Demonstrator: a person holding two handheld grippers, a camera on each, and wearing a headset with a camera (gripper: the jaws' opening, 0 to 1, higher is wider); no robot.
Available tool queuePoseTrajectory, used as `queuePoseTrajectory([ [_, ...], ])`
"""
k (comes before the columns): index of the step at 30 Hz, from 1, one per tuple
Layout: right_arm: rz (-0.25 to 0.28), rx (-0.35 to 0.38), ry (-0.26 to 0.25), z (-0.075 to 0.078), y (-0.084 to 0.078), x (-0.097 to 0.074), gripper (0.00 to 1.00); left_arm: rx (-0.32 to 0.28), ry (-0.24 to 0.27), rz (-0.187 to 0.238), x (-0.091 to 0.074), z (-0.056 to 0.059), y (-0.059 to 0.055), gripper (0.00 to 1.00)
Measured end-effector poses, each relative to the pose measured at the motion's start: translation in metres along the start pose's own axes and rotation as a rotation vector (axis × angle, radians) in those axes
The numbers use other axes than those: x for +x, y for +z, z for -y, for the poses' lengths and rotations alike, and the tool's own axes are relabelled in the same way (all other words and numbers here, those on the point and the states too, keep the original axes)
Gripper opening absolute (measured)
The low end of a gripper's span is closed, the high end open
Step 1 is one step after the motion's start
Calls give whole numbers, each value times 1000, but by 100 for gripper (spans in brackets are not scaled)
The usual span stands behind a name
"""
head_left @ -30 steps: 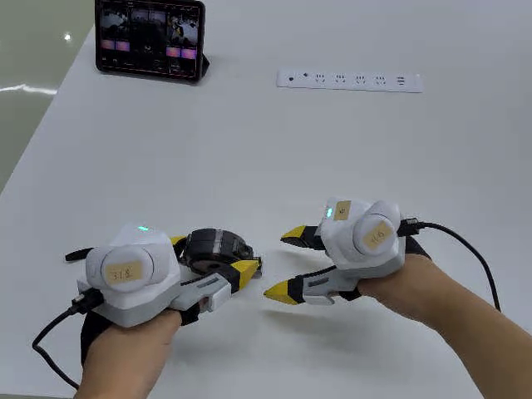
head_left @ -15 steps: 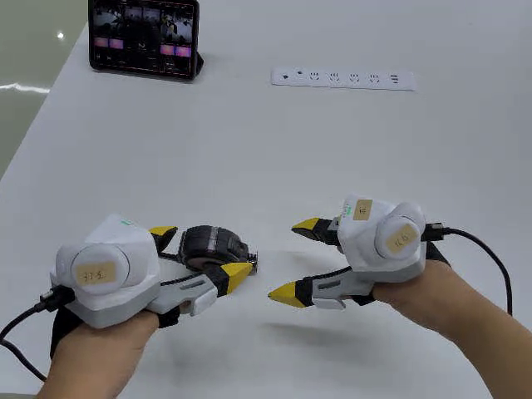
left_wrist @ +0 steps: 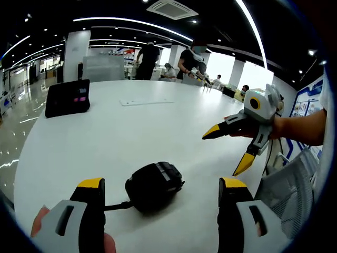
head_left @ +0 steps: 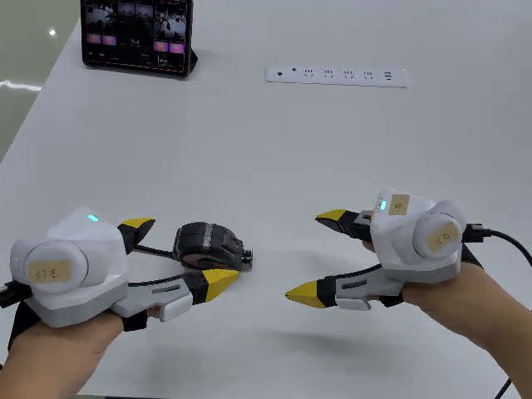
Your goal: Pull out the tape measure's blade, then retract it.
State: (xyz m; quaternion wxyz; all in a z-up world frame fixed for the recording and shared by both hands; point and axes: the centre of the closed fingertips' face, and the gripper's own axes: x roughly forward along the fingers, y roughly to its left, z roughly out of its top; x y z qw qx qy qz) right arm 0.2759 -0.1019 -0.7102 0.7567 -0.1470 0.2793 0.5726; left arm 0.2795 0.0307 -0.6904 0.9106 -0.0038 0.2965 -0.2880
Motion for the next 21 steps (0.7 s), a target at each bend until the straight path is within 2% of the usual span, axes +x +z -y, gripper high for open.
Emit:
queuePoseTrajectory([
  [12,5,16,-36,-1,-6,-22,81,30,-27,2,-13,-2,-1,99],
  [21,11,32,-58,-6,-10,-38,85,64,-44,-19,-22,-4,-6,99],
])
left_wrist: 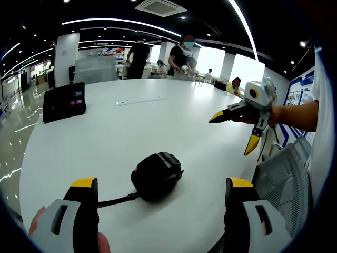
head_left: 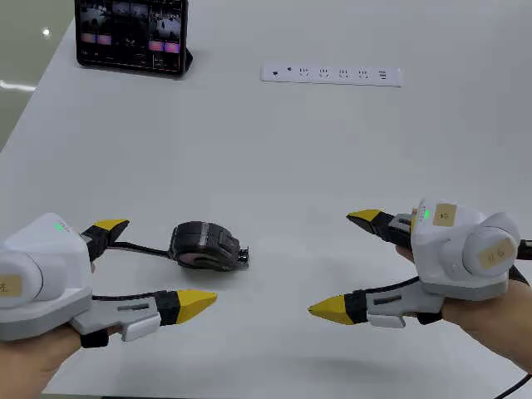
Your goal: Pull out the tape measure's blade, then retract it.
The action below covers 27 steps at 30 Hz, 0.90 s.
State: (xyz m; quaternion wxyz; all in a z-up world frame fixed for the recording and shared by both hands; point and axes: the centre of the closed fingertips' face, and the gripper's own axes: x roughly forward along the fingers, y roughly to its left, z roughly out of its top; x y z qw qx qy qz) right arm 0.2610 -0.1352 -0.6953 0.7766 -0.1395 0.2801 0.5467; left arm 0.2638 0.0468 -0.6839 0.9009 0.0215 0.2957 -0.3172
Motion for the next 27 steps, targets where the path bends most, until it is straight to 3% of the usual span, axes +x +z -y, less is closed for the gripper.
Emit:
queuePoseTrajectory([
  [19,16,29,-29,-5,-9,-32,90,132,-43,-72,-23,0,-16,99],
  [27,9,35,-50,-4,-18,-46,91,148,-62,-83,-31,-1,-21,99],
])
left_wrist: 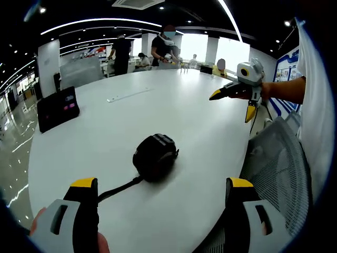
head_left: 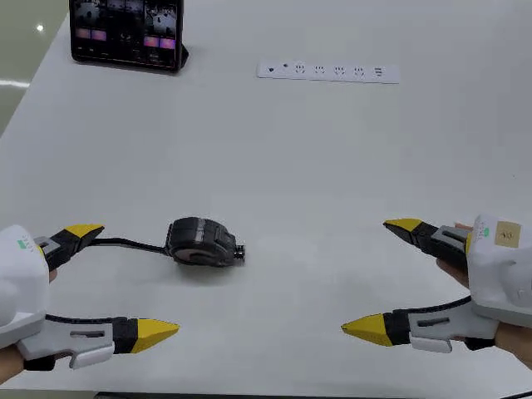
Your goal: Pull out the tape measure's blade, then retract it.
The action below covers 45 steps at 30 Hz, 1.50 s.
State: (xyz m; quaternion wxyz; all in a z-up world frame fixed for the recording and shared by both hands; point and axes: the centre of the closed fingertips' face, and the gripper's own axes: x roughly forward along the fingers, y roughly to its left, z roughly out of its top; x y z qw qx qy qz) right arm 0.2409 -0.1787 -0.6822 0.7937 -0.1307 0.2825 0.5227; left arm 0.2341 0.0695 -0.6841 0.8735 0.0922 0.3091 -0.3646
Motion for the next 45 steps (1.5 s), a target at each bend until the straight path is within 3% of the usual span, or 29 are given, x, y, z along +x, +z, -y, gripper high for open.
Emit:
queuePoseTrajectory([
  [9,-11,18,-16,2,-10,-14,91,7,-25,-9,-7,0,-4,99],
  [15,-23,28,-34,4,-16,-23,91,10,-9,-9,-10,-6,-6,99],
  [16,-24,30,-36,4,-17,-24,91,2,-36,-25,-10,-2,-9,98],
  [17,-24,33,-40,5,-18,-26,91,7,-17,-17,-10,-5,-8,99],
  [22,-30,44,-48,6,-22,-32,91,-18,-24,-21,-12,-5,-10,98],
  [45,-47,57,-45,-1,-29,-35,90,-13,-26,-14,-15,-3,-11,99],
])
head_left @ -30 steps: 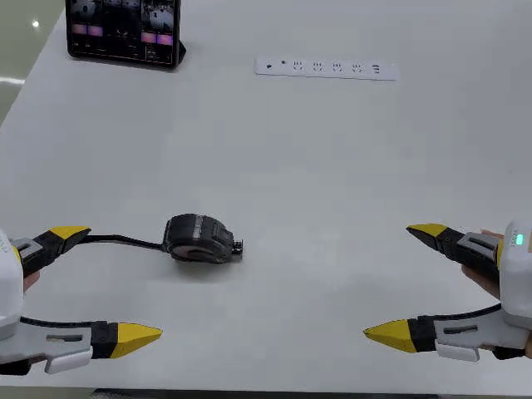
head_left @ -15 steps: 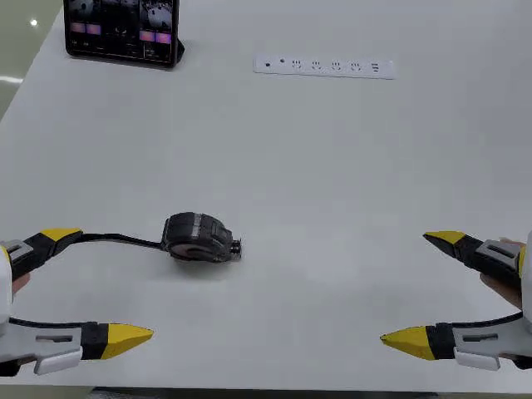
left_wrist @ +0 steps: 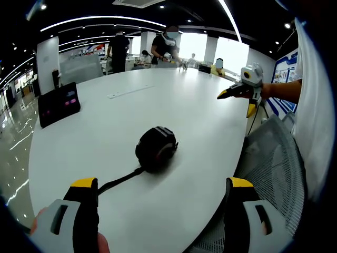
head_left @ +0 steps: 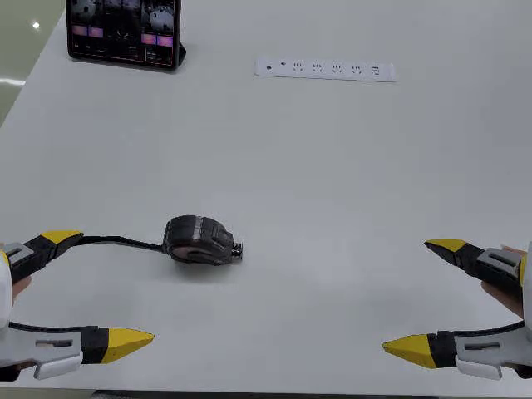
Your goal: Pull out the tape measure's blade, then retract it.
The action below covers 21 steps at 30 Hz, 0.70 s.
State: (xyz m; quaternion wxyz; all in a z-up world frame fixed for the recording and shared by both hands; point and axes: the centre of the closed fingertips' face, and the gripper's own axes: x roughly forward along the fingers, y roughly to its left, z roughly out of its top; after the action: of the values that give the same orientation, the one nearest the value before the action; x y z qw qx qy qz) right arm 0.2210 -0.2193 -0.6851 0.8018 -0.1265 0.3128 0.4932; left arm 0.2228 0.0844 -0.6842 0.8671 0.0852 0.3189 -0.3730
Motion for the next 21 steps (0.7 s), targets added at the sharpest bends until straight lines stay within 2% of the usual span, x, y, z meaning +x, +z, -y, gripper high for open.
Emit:
queuePoseTrajectory([
  [21,0,-2,0,-1,0,1,88,23,7,-5,-2,-2,2,99],
])
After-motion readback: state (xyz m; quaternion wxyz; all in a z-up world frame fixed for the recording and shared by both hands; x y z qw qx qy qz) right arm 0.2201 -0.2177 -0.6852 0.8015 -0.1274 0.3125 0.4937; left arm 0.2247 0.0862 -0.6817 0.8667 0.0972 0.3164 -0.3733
